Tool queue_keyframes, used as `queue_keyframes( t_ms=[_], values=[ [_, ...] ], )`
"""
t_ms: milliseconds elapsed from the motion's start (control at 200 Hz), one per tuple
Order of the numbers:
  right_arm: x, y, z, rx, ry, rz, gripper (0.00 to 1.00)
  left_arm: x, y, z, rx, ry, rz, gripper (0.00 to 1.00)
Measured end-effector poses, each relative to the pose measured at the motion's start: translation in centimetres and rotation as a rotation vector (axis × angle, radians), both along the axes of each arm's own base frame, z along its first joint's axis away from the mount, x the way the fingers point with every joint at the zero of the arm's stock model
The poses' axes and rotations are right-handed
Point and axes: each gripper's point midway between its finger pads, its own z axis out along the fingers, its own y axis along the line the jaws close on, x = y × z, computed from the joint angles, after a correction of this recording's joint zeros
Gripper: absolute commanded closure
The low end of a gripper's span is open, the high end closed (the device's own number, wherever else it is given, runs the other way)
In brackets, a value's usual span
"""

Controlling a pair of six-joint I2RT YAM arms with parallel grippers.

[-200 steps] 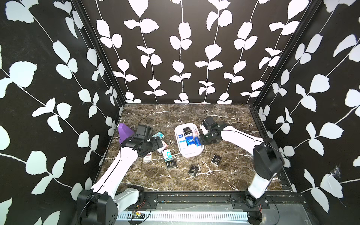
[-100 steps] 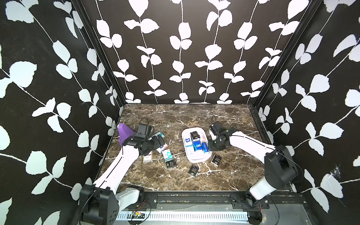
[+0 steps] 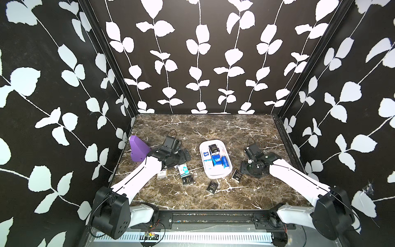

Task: Put the pocket tissues into the storage box
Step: Pick up the pocket tissues from the center of the board.

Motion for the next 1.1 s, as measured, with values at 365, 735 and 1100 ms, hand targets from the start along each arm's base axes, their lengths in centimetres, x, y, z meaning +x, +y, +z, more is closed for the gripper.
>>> queue_keyframes(
  t_ms=[365,735,1100],
  values=[
    [1.0,1.4,-2.3,0.082,-0.027,-0.118,0.27,-0.2,-1.1,-0.9,0.019,0.013,-0.02,0.01],
    [2.3,3.0,-5.2,0.069,0.03,-0.109,0.36,-0.4,0.0,0.8,0.036,-0.039,0.012,0.01],
    [2.6,3.2,-5.4,0.06,0.031,-0.083,0.76,-0.7,0.6,1.0,0.047,-0.043,0.031,0.01]
  ],
)
